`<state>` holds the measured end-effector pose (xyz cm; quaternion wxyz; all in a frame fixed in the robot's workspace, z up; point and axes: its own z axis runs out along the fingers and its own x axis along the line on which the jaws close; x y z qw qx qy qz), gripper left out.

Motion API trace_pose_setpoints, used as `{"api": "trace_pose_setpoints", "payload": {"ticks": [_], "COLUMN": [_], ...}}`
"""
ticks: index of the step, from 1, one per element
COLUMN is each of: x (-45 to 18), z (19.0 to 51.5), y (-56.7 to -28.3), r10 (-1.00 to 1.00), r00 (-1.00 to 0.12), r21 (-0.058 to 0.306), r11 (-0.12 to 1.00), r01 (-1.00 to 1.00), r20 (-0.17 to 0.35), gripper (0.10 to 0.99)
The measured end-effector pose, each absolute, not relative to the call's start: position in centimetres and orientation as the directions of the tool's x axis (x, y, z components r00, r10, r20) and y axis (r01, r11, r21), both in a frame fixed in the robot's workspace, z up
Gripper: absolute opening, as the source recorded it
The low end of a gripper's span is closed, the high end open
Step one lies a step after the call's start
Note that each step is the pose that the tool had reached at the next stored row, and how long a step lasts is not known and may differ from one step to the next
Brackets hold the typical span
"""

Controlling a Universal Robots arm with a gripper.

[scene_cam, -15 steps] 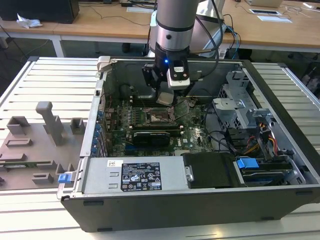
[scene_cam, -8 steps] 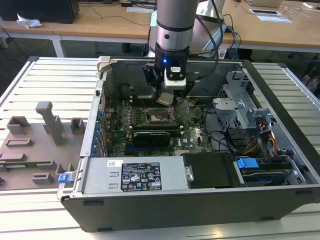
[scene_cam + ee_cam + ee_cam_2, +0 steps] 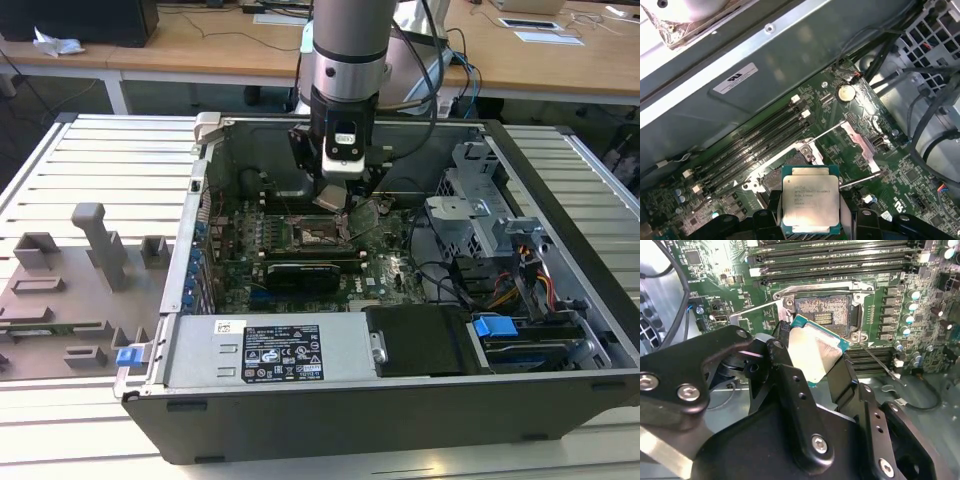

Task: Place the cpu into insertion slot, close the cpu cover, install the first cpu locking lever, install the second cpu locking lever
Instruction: 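Place the cpu into insertion slot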

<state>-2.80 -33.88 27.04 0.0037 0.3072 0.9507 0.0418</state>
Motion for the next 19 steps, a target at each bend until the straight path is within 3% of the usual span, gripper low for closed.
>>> {"api": "trace_pose_setpoints", "payload": {"ticks": [19], "x": [-2.80], "z": [27.01], "y": [-33.88], "r10": [0.713], "r00": [-0.700], "r21": [0.082], "r11": [0.697], "r01": [0.712], "r20": [0.019], "gripper": [0.541]}}
